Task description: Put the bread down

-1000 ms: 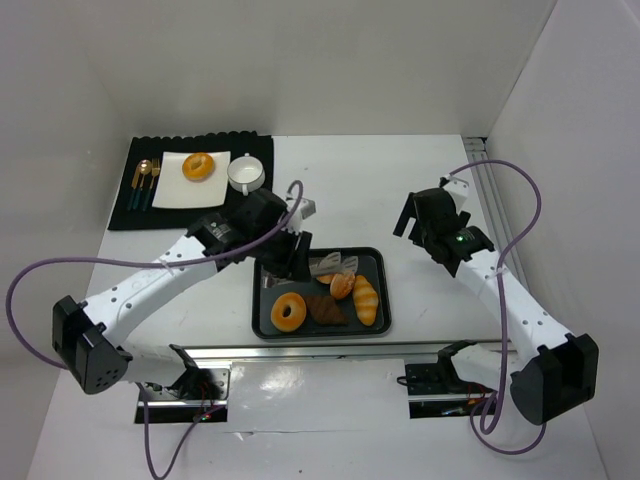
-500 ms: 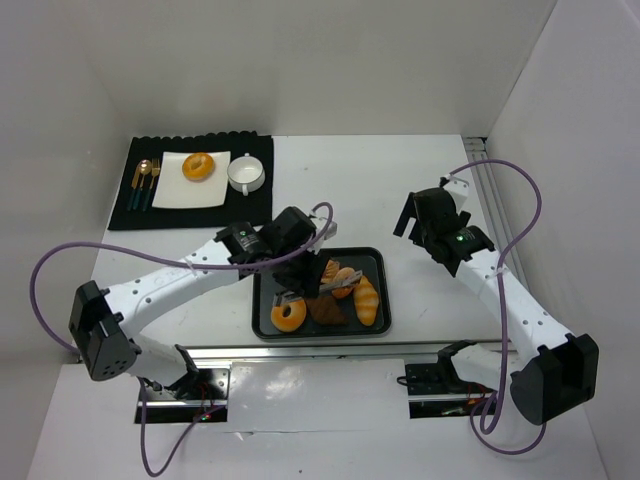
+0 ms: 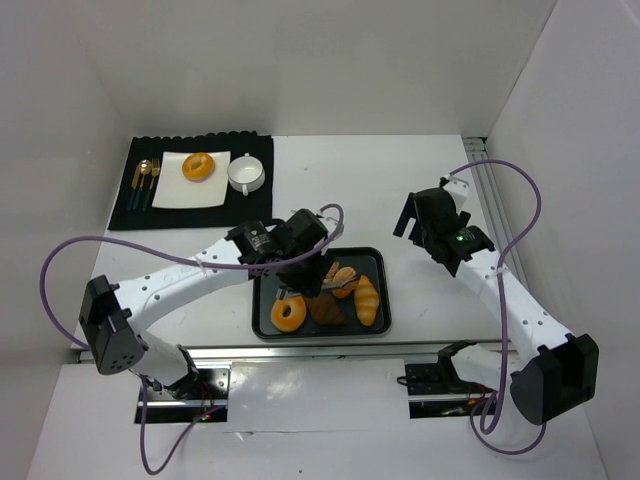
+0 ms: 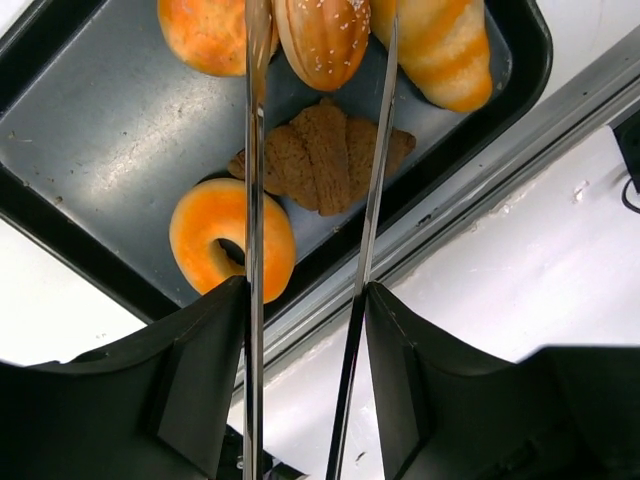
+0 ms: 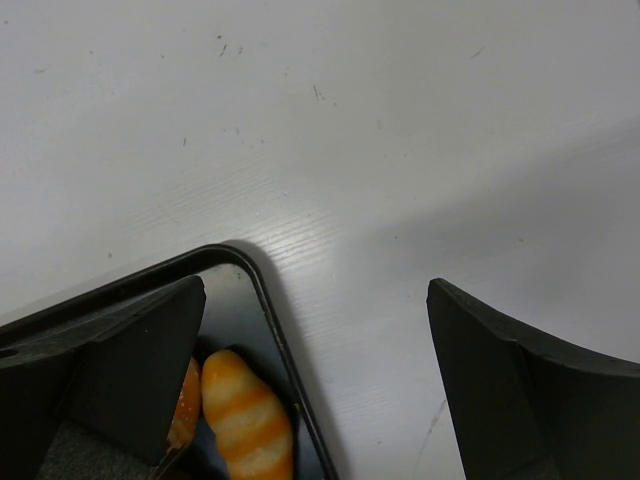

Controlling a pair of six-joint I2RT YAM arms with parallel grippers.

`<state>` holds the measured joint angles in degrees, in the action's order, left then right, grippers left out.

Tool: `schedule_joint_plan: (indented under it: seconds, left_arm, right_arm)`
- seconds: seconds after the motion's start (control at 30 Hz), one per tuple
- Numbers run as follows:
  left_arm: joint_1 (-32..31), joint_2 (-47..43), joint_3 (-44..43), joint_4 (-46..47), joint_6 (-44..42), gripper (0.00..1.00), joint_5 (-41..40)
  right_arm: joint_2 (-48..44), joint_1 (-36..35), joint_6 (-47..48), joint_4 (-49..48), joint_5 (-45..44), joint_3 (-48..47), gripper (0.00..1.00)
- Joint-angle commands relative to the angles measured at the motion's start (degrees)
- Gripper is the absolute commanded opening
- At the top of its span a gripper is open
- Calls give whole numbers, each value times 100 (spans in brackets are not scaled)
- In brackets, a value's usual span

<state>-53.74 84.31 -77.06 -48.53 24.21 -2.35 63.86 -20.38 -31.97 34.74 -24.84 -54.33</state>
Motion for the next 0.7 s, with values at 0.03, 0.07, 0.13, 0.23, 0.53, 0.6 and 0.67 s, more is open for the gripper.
schedule_joint_plan:
  seconds: [0.03,0.07,0.13,0.23,0.53,0.6,0.67]
  left_arm:
    - [-84,260,-230,-173,-65,60,-152]
    - [-84,313,-292,-174,-65,59,-152]
    - [-84,392,-379,-323,-65,48,-152]
    - [-137,393,-511,-376,-65,34,-204]
    - [441,226,-1777,-1149,-65,2,-462]
    - [1073,165,-1778,-1150,-65,0,-459]
    - [1844,16,-1778,-1150,-13,0,-459]
  right_arm:
    - [-110,-45,-29,77,-4,-87,99]
    - [-110,-45,-29,16,-3,-87,99]
    - [-58,-45,-29,-38,58,-87,99]
    - [-5,-45,-29,-90,111,-87,99]
    - [-5,-45,-29,-143,111,-140,99]
    - [-5,-45,-29,-143,111,-88,99]
    - [-5,-45,-29,-196,164,-87,99]
